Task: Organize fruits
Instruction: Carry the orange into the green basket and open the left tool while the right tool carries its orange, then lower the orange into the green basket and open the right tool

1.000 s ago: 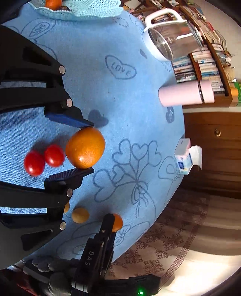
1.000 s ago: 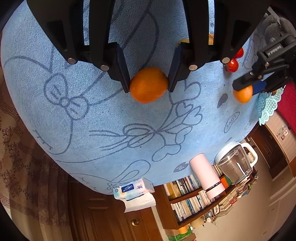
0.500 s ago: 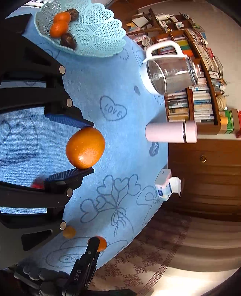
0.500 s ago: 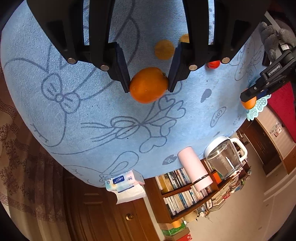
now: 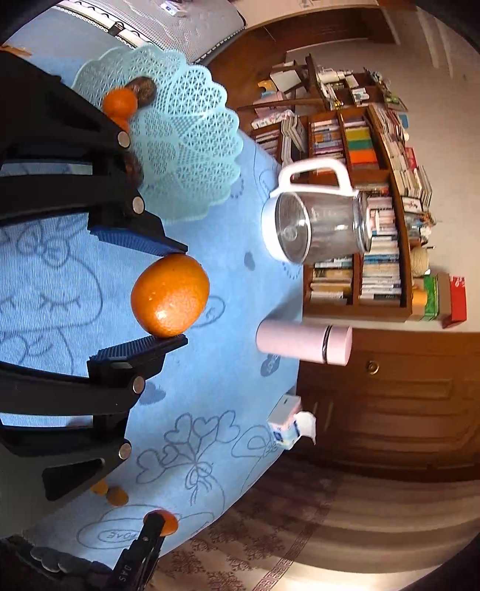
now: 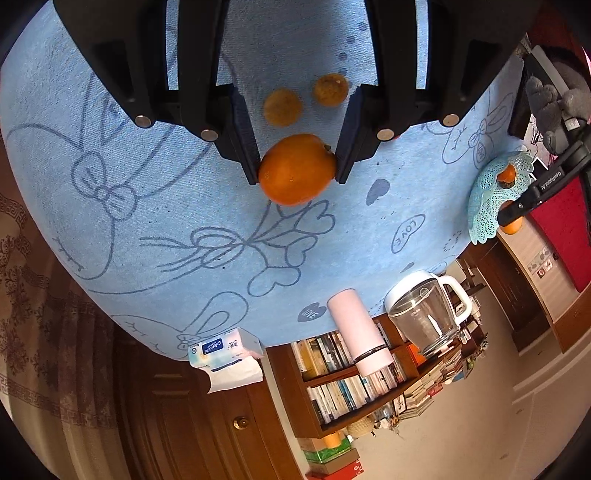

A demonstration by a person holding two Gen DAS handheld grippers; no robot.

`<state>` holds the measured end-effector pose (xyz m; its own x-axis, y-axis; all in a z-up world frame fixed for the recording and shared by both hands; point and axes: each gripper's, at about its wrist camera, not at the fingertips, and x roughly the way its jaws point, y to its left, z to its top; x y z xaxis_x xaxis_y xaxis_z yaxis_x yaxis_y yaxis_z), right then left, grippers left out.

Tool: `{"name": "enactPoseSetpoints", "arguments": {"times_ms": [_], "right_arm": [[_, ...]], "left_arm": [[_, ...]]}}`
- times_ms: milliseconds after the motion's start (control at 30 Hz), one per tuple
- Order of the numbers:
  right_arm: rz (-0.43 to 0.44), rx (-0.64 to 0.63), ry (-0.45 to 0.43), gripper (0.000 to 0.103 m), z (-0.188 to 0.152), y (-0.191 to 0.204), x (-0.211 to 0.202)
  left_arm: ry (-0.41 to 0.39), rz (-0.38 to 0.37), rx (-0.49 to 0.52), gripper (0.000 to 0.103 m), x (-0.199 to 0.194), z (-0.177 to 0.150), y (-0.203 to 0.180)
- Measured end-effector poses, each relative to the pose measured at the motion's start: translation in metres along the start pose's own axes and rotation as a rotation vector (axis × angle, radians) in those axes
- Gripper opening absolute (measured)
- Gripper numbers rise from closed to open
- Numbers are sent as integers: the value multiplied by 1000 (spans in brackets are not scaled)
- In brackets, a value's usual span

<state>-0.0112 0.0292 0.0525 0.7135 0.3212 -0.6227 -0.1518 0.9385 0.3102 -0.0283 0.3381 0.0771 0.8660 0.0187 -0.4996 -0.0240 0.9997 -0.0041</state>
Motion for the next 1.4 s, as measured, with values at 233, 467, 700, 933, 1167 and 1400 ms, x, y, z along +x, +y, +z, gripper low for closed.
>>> {"name": "enactPoseSetpoints", "arguments": {"times_ms": [233,467,700,933,1167,1400], "right_arm": [[-6,9,3,42,-2,3,1],[-7,9,15,42,-6,8,4],[1,-3,19,42,-8,16,4],[6,-31,15,42,-9,30,4],[14,-56,35,42,-15,45,13],[58,-87,41,42,-10,73,20]], "left_arm": [[0,95,-50,44,5,4,48],[40,179,-132,44,20,-1,98],[52,217,-177,44,27,-2,125],[20,262,-254,69,16,0,147],[-52,296,-278,87,-10,8,153],[-88,317,-260,95,-26,13,150]]}}
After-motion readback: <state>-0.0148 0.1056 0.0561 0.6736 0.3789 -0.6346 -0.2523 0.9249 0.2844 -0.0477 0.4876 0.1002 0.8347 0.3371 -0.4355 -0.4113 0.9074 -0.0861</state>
